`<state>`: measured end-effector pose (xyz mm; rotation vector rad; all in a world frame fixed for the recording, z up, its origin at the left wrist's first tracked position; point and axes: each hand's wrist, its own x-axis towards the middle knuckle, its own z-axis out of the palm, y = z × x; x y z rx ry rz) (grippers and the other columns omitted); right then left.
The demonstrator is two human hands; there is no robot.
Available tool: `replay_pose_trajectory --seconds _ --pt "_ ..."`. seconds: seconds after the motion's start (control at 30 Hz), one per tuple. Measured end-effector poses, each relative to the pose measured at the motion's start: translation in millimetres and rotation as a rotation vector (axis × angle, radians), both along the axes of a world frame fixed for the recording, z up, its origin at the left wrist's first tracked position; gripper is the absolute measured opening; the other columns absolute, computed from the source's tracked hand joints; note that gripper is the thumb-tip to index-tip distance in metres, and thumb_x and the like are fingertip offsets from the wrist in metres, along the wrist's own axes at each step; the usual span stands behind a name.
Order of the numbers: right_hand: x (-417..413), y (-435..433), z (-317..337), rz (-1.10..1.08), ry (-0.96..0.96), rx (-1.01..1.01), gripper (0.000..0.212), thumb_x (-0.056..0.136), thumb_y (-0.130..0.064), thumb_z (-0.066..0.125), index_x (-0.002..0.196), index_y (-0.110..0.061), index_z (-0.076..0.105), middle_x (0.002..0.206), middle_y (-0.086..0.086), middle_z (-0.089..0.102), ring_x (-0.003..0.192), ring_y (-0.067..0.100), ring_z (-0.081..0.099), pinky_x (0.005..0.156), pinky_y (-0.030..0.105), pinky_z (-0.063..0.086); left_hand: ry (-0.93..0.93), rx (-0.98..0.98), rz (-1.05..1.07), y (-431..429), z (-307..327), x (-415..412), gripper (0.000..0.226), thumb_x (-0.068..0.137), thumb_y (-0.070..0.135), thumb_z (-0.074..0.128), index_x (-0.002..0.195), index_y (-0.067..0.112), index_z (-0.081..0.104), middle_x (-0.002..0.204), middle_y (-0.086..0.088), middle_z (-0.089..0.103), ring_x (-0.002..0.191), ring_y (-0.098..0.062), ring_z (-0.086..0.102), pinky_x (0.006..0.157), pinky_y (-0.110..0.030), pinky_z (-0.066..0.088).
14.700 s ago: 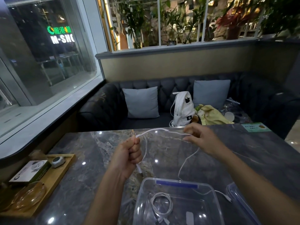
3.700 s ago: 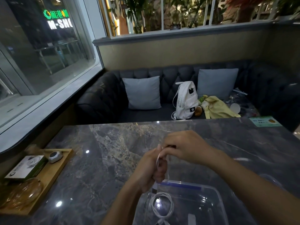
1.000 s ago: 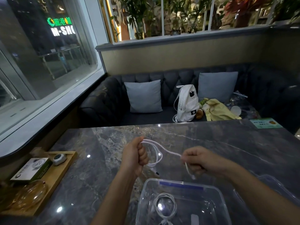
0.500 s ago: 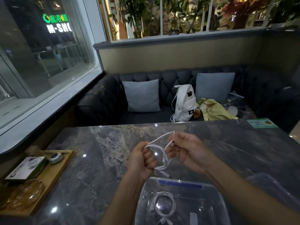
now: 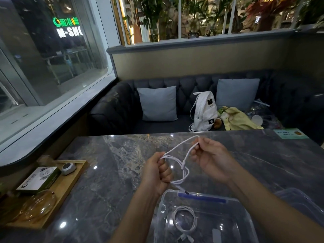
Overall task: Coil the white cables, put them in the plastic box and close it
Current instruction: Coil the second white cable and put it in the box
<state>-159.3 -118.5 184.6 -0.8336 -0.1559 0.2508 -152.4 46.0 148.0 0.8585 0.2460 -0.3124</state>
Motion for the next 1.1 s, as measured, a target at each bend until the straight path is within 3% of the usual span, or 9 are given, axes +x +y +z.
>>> replay_pose_trajectory --seconds 0.1,0.2,0.3,0.47,0.63,0.73,0.9,1.03,1.1 --pt "0 2 -7 0.014 -0.036 -0.126 0.016 0.086 -0.008 0.046 0.074 -0.002 0.055 0.061 0.007 0.060 0.057 0.017 0.060 0.053 0.026 0.053 0.023 -0.059 -0.011 -2 0 -2 0.056 0.089 0.018 0.037 0.035 0.023 0.026 0.027 0.008 0.018 0.020 -0.004 0.014 0.027 -0.010 0.009" --pt "-1 1 -18 -0.087 -0.129 -0.519 0.018 0.089 -0.005 0.049 0.073 -0.005 0.058 0.059 0.006 0.056 0.052 0.015 0.053 0.048 0.022 0.047 0.048 -0.105 -0.007 -2 0 -4 0.056 0.089 0.017 0.037 0.034 0.022 0.025 0.026 0.007 0.018 0.019 -0.005 0.014 0.026 -0.009 0.010" --pt "-2 -3 -25 -0.140 -0.254 -0.851 0.014 0.080 -0.007 0.065 0.069 -0.015 0.062 0.057 -0.007 0.058 0.052 0.006 0.050 0.050 0.017 0.041 0.066 -0.128 0.000 0 2 -4 0.056 0.090 0.018 0.036 0.035 0.021 0.024 0.026 0.007 0.018 0.020 -0.005 0.011 0.028 -0.010 0.009" --pt "-5 4 -29 -0.106 -0.179 -0.774 0.023 0.074 0.011 0.063 0.075 -0.010 0.055 0.078 0.005 0.060 0.073 0.017 0.057 0.067 0.026 0.048 0.061 -0.134 -0.047 -7 7 -5 0.057 0.090 0.017 0.037 0.034 0.021 0.025 0.024 0.007 0.018 0.018 -0.005 0.013 0.027 -0.011 0.009" --pt "-11 15 -35 -0.006 -0.058 -0.551 0.025 0.077 0.016 0.048 0.092 -0.004 0.050 0.063 0.008 0.054 0.055 0.015 0.051 0.052 0.026 0.042 0.064 -0.162 -0.096 -14 13 -6 0.056 0.088 0.016 0.038 0.033 0.020 0.026 0.024 0.006 0.019 0.017 -0.005 0.015 0.026 -0.011 0.009" --pt "-13 11 -35 0.027 -0.154 -0.718 0.014 0.081 -0.005 0.060 0.092 -0.005 0.052 0.054 0.000 0.046 0.044 0.009 0.040 0.041 0.021 0.030 0.063 -0.147 -0.108 -11 14 -6 0.057 0.089 0.017 0.037 0.033 0.019 0.028 0.024 0.006 0.019 0.017 -0.005 0.014 0.025 -0.012 0.009" --pt "-8 -11 -28 0.255 -0.230 -0.879 0.022 0.072 -0.029 0.073 0.086 -0.016 0.062 0.050 -0.010 0.046 0.041 0.006 0.031 0.039 0.019 0.024 0.056 -0.176 -0.084 7 14 -3 0.056 0.089 0.017 0.037 0.034 0.020 0.027 0.023 0.006 0.020 0.019 -0.005 0.011 0.028 -0.012 0.007" --pt "-1 -37 -27 0.078 -0.200 -0.987 0.003 0.076 -0.017 0.070 0.074 -0.019 0.069 0.045 -0.009 0.050 0.040 0.007 0.034 0.040 0.021 0.026 0.045 -0.202 -0.034 25 15 1 0.057 0.089 0.017 0.037 0.033 0.020 0.028 0.023 0.006 0.020 0.020 -0.005 0.011 0.030 -0.015 0.005" --pt "4 -46 -26 -0.060 -0.185 -0.984 0.008 0.078 -0.013 0.068 0.072 -0.017 0.071 0.042 -0.009 0.052 0.039 0.007 0.035 0.039 0.020 0.028 0.039 -0.186 -0.022 28 15 1 0.056 0.088 0.017 0.038 0.033 0.020 0.028 0.024 0.006 0.020 0.019 -0.006 0.014 0.030 -0.014 0.005"
